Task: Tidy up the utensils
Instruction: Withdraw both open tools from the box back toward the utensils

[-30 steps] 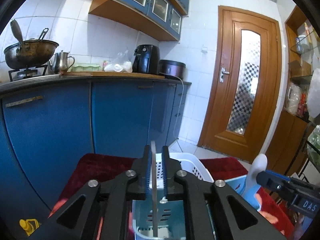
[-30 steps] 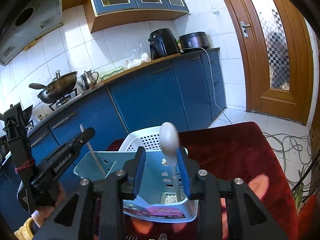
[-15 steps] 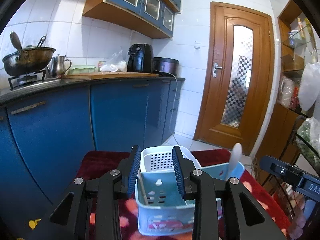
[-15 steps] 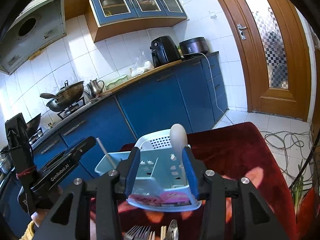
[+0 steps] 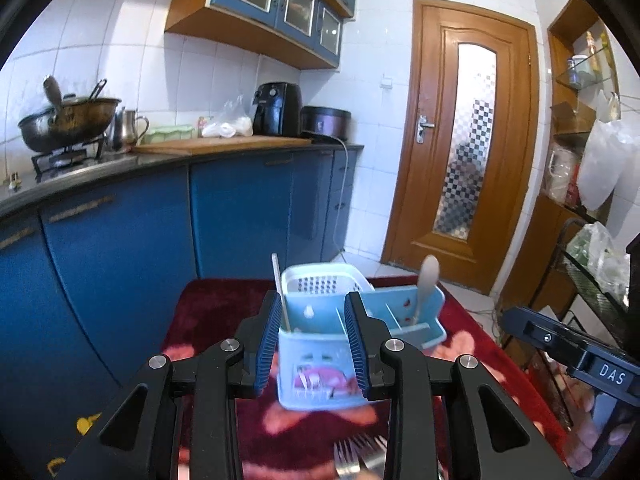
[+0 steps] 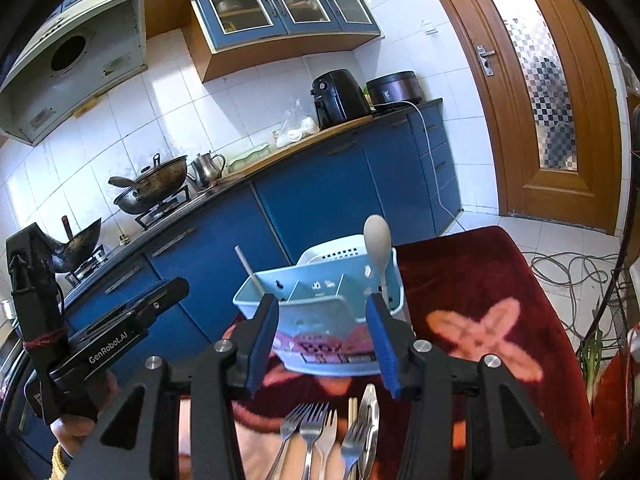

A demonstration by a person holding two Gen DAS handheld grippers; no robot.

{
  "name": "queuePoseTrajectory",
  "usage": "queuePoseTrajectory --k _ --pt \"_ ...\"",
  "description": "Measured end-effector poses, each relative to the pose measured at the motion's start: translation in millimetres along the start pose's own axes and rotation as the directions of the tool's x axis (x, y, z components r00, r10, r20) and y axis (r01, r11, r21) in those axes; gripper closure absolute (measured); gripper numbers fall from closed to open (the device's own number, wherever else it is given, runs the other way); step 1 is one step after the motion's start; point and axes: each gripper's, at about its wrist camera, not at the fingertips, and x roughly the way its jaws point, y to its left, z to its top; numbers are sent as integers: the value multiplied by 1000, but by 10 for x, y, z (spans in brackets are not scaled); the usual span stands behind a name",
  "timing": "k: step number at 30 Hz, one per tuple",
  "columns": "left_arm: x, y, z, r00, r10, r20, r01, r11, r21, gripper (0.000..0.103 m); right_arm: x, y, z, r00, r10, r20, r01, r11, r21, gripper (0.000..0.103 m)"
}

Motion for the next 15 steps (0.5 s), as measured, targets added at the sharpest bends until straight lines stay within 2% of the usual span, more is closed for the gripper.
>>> queuePoseTrajectory --k 3,10,15 --pt "-80 -3 -73 1000 -1 -29 1 1000 -6 70 -74 17 -87 1000 -11 -7 11 1000 -6 50" --pt "-202 3 -309 995 13 -104 -13 1000 -1 70 -160 -1 -324 999 -15 -38 15 1000 5 49" --pt "-217 43 -469 989 -2 -145 -2 1000 -26 70 -186 -33 -497 998 -25 -62 25 1000 3 49"
